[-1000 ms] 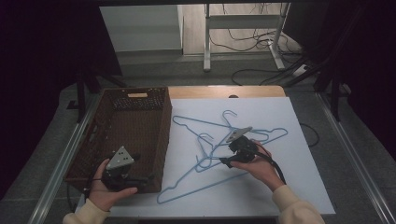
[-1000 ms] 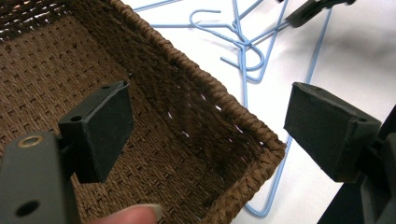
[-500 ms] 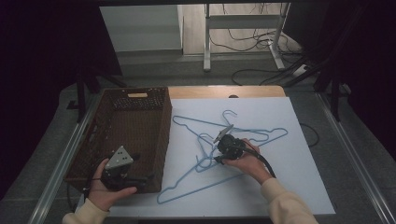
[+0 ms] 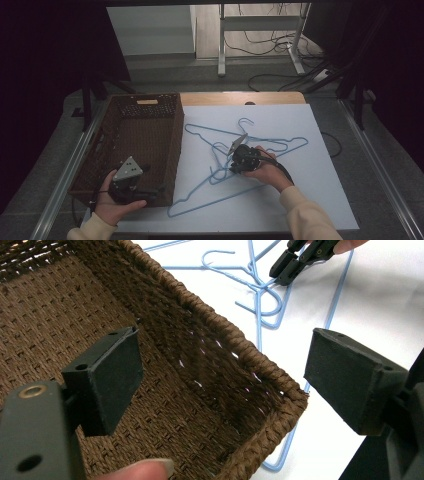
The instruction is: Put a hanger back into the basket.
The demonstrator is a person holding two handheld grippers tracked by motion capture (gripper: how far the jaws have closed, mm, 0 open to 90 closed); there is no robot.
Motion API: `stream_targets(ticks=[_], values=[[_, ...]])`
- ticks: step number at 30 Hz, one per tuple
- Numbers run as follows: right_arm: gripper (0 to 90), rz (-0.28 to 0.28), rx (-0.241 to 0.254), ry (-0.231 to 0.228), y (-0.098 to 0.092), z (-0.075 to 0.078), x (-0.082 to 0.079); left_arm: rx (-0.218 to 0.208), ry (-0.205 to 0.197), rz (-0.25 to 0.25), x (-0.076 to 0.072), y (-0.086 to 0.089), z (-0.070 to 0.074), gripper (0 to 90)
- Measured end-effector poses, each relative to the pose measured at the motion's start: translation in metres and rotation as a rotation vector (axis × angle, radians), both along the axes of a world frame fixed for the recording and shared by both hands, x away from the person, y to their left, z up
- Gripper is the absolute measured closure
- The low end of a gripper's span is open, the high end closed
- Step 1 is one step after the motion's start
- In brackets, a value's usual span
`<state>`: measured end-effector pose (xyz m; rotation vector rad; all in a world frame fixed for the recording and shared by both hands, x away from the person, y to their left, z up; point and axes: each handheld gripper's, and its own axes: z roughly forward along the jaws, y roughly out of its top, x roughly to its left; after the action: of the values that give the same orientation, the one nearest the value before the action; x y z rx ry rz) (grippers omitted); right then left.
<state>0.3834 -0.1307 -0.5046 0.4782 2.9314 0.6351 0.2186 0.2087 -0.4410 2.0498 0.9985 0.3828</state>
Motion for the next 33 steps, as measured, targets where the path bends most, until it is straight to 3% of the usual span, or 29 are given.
stream_targets(ticks=[9, 15, 20, 23, 27, 31, 33], values=[[85.1, 0.098, -0.003, 0.001, -0.004, 0.004, -0.005, 0.001, -0.001, -0.001, 0.000, -0.001, 0.001, 16.0], [87.1, 0.141, 0.001, -0.011, -0.016, 0.015, -0.019, 0.003, -0.014, -0.015, 0.000, -0.006, 0.005, 16.1], [87.3, 0.132, 0.015, -0.031, -0.029, 0.021, -0.028, 0.011, -0.017, -0.028, 0.000, -0.011, 0.007, 16.1], [87.5, 0.089, 0.039, -0.050, -0.047, 0.030, -0.033, 0.013, -0.016, -0.036, 0.001, -0.016, 0.008, 16.3], [87.5, 0.073, 0.062, -0.065, -0.057, 0.035, -0.036, 0.019, -0.021, -0.048, 0.003, -0.021, 0.011, 16.7], [87.6, 0.082, 0.099, -0.092, -0.067, 0.043, -0.046, 0.025, -0.022, -0.078, 0.007, -0.034, 0.015, 18.9], [87.6, 0.085, 0.112, -0.093, -0.070, 0.045, -0.049, 0.036, -0.011, -0.122, 0.012, -0.049, 0.017, 19.9]])
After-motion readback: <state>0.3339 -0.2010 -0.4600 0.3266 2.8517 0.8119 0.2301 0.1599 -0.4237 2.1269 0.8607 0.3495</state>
